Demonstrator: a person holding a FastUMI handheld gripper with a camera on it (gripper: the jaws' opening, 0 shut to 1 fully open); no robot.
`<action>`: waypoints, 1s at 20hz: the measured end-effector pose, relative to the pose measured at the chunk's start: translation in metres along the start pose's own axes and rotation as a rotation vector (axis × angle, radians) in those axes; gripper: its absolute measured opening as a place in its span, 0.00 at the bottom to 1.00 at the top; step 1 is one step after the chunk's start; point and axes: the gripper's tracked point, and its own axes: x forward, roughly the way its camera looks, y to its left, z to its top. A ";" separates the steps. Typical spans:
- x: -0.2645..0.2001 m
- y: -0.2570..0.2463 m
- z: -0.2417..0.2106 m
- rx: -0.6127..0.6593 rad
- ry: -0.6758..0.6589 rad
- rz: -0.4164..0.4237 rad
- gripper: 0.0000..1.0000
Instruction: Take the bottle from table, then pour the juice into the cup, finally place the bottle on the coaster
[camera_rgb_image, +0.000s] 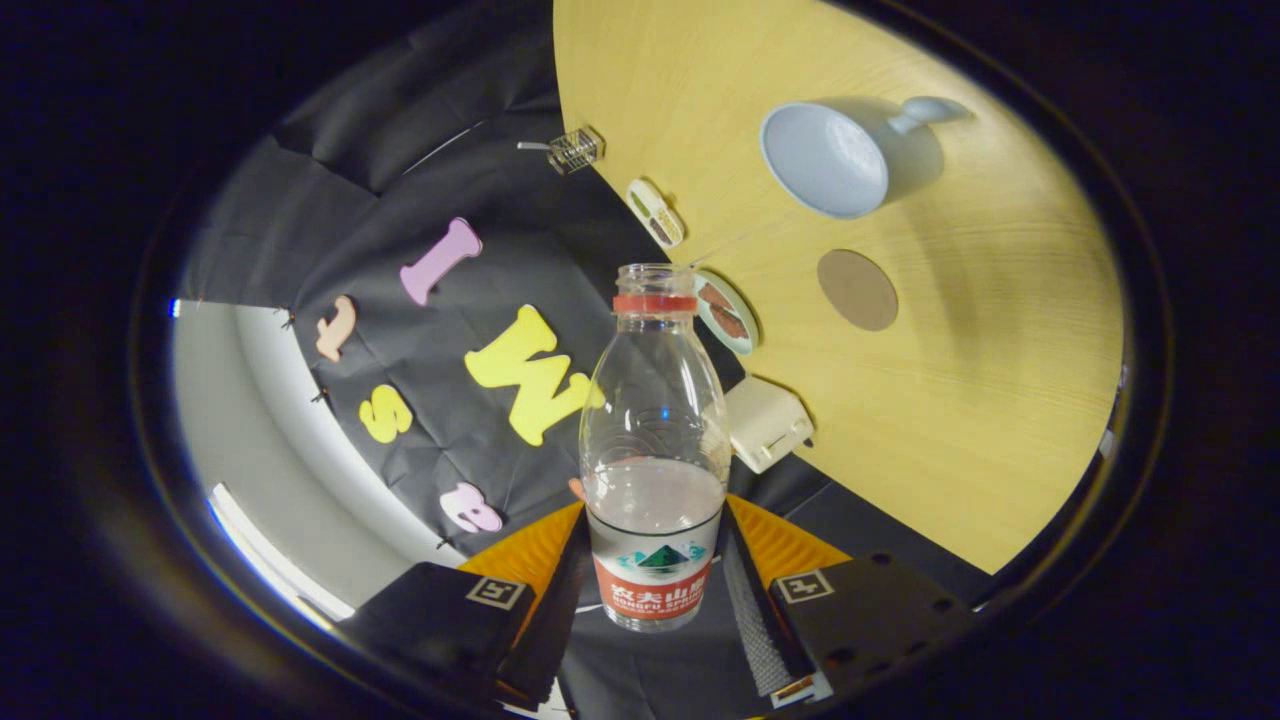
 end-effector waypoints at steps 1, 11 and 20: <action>0.000 -0.002 0.000 -0.012 0.002 -0.003 0.76; -0.013 -0.009 -0.027 -0.316 0.059 -0.014 0.75; -0.023 0.004 -0.052 -0.765 0.112 -0.002 0.76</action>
